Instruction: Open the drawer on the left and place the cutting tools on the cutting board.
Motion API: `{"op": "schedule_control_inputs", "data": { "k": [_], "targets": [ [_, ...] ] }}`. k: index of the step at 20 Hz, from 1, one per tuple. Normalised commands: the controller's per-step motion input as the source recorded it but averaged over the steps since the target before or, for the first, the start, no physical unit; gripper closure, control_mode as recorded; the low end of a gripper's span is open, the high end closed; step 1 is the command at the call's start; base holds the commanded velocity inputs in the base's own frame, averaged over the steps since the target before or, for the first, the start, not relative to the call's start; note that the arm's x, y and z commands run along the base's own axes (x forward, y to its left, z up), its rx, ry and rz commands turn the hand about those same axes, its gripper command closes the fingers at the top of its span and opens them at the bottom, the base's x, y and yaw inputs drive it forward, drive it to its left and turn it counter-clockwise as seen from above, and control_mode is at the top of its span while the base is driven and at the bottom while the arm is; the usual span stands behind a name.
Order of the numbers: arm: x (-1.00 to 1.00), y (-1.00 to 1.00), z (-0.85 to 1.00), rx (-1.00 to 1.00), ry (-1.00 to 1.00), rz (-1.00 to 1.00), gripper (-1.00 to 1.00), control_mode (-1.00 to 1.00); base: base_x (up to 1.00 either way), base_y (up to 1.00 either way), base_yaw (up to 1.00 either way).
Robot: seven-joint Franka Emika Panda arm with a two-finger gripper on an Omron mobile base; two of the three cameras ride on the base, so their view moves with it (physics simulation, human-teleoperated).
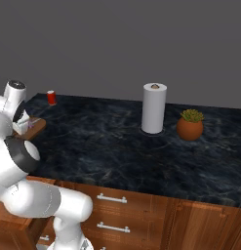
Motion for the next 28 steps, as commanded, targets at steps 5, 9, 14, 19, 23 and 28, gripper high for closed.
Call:
{"op": "schedule_control_inputs", "data": {
  "k": [5, 9, 14, 19, 23, 28],
  "targets": [
    [0.09, 0.1, -0.09, -0.12, 0.0, 0.0, 1.0, -1.0, 0.0, 0.0, 0.0],
    [0.13, 0.19, -0.34, -0.17, 0.0, 0.0, 1.0, -1.0, 0.0, 0.0, 0.0],
    [0.13, 0.13, -0.39, -0.1, 0.0, 0.0, 1.0, -1.0, 0.0, 0.0, 0.0],
    [0.14, 0.08, -0.06, 0.0, 0.0, 0.0, 1.0, -1.0, 0.0, 0.0, 0.0],
    [0.25, 0.13, -0.02, -0.03, -0.02, 0.0, 1.0, -1.0, 0.0, 0.0, 0.0],
    [0.12, 0.13, -0.31, -0.1, -0.1, 0.0, 1.0, -1.0, 0.0, 0.0, 0.0]
  ]
}}
